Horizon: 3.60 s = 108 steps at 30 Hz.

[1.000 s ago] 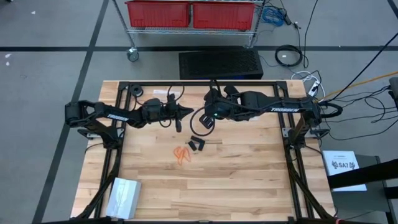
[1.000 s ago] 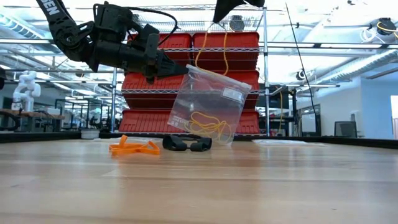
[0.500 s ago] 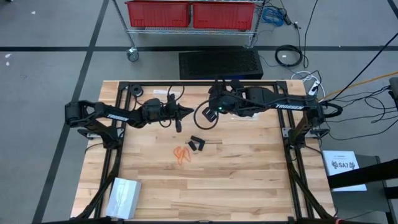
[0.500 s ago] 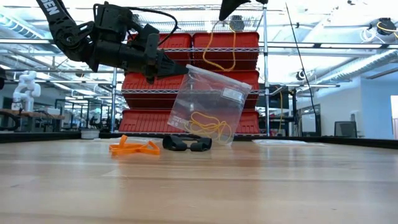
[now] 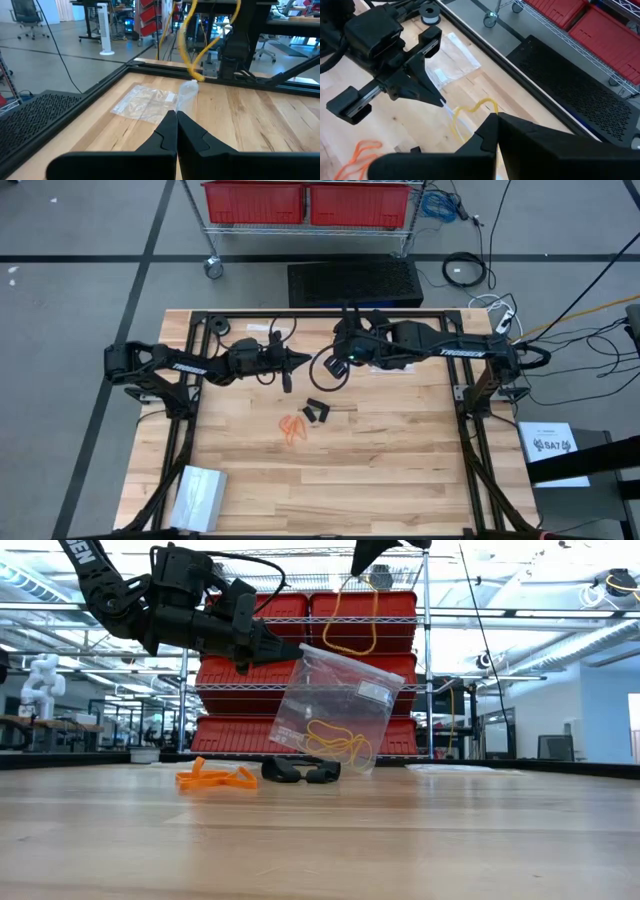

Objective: Sort rubber bands
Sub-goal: Put the left yellow rubber band into the middle transparent zip bag

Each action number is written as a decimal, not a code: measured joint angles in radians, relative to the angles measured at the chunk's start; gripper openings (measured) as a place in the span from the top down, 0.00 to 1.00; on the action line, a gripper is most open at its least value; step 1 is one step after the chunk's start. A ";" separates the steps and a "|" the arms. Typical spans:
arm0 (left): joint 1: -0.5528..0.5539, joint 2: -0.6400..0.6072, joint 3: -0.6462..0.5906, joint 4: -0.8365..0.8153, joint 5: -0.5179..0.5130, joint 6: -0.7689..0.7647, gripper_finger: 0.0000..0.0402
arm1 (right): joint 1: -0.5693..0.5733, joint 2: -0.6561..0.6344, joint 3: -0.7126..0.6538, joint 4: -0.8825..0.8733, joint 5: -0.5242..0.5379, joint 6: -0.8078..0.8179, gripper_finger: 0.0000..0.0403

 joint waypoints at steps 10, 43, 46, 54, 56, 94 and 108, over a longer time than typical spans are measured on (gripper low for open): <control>0.000 0.000 0.000 0.000 0.000 0.000 1.00 | 0.003 0.018 0.000 -0.001 -0.021 0.007 1.00; 0.000 0.000 0.000 0.000 0.015 0.000 1.00 | -0.011 0.064 -0.002 -0.111 0.033 0.017 1.00; 0.000 0.000 0.000 0.000 0.015 0.000 1.00 | -0.011 0.064 -0.002 -0.112 0.034 0.011 1.00; 0.000 0.000 0.000 0.000 0.015 0.000 1.00 | -0.011 0.059 -0.001 -0.112 0.071 0.007 1.00; 0.000 0.000 0.000 0.000 0.015 0.000 1.00 | -0.011 0.059 -0.001 -0.112 0.072 0.008 1.00; 0.000 0.000 0.000 0.000 0.022 0.001 1.00 | -0.062 0.233 -0.022 -0.043 -0.179 -0.223 1.00; 0.000 0.000 0.000 0.000 0.023 0.001 1.00 | -0.090 0.238 -0.022 0.018 -0.283 -0.285 1.00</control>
